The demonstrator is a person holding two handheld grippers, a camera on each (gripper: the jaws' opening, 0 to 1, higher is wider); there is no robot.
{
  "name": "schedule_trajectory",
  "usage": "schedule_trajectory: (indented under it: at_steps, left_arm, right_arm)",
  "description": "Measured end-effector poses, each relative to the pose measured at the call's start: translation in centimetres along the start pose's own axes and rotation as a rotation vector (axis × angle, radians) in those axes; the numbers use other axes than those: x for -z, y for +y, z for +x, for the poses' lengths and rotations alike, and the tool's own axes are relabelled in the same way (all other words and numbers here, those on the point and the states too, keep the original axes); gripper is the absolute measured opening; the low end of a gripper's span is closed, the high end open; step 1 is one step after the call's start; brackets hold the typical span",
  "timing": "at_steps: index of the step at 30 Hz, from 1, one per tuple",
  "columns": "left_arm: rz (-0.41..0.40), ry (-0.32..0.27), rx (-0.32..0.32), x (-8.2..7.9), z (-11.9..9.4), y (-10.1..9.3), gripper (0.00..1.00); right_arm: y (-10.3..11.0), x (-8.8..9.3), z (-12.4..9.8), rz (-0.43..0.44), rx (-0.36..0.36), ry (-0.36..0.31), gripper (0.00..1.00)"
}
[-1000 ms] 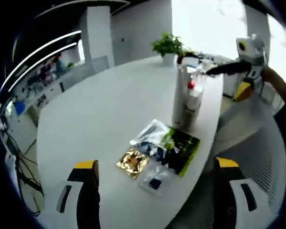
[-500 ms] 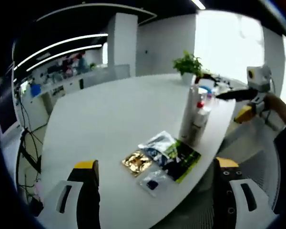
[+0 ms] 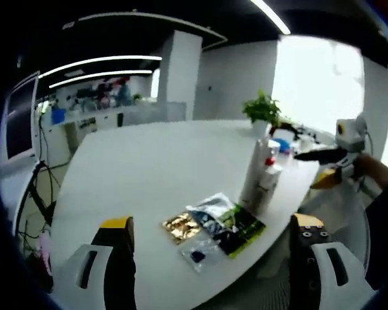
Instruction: Arrange the skincare products in the storage area until every visible bottle or jar stands upright without overlapping.
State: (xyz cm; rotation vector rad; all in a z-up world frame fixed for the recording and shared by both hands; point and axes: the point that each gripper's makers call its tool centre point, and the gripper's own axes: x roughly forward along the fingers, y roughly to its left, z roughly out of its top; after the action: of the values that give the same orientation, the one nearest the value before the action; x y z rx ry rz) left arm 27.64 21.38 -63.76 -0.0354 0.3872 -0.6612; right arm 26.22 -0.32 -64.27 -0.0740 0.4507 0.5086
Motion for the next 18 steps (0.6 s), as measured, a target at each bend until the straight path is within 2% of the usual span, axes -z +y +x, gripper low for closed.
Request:
schedule_trajectory:
  at_steps: [2, 6, 8, 10, 12, 14, 15, 17, 18]
  left_arm:
    - [-0.028, -0.045, -0.011, -0.5, -0.1, 0.0, 0.97]
    - [-0.050, -0.052, -0.009, -0.3, -0.1, -0.3, 0.97]
    - [-0.031, -0.056, -0.020, -0.2, -0.1, -0.4, 0.97]
    - [-0.021, -0.074, -0.031, -0.4, -0.1, -0.5, 0.97]
    - [-0.054, -0.075, -0.026, -0.2, 0.1, -0.7, 0.97]
    - [-0.061, -0.075, -0.026, -0.1, 0.2, -0.8, 0.97]
    - [-0.043, -0.073, -0.048, -0.1, 0.1, -0.6, 0.97]
    - [-0.013, -0.105, -0.076, -0.6, 0.0, -0.2, 0.97]
    - [-0.036, -0.129, -0.072, -0.9, 0.0, -0.4, 0.97]
  right_arm:
    - [0.0, 0.0, 0.0, -0.021, 0.010, -0.014, 1.00]
    - [0.1, 0.5, 0.1, -0.058, 0.015, 0.003, 1.00]
    - [0.0, 0.7, 0.1, -0.075, 0.022, 0.008, 1.00]
    - [-0.1, 1.0, 0.2, -0.069, 0.022, 0.019, 1.00]
    - [-0.2, 1.4, 0.3, -0.057, 0.017, 0.036, 1.00]
    - [-0.1, 1.1, 0.2, -0.056, 0.011, 0.016, 1.00]
    - [-0.2, 0.8, 0.2, -0.056, 0.011, -0.004, 1.00]
    - [-0.1, 0.7, 0.2, -0.058, 0.006, -0.012, 1.00]
    - [0.0, 0.7, 0.1, -0.055, -0.003, -0.019, 1.00]
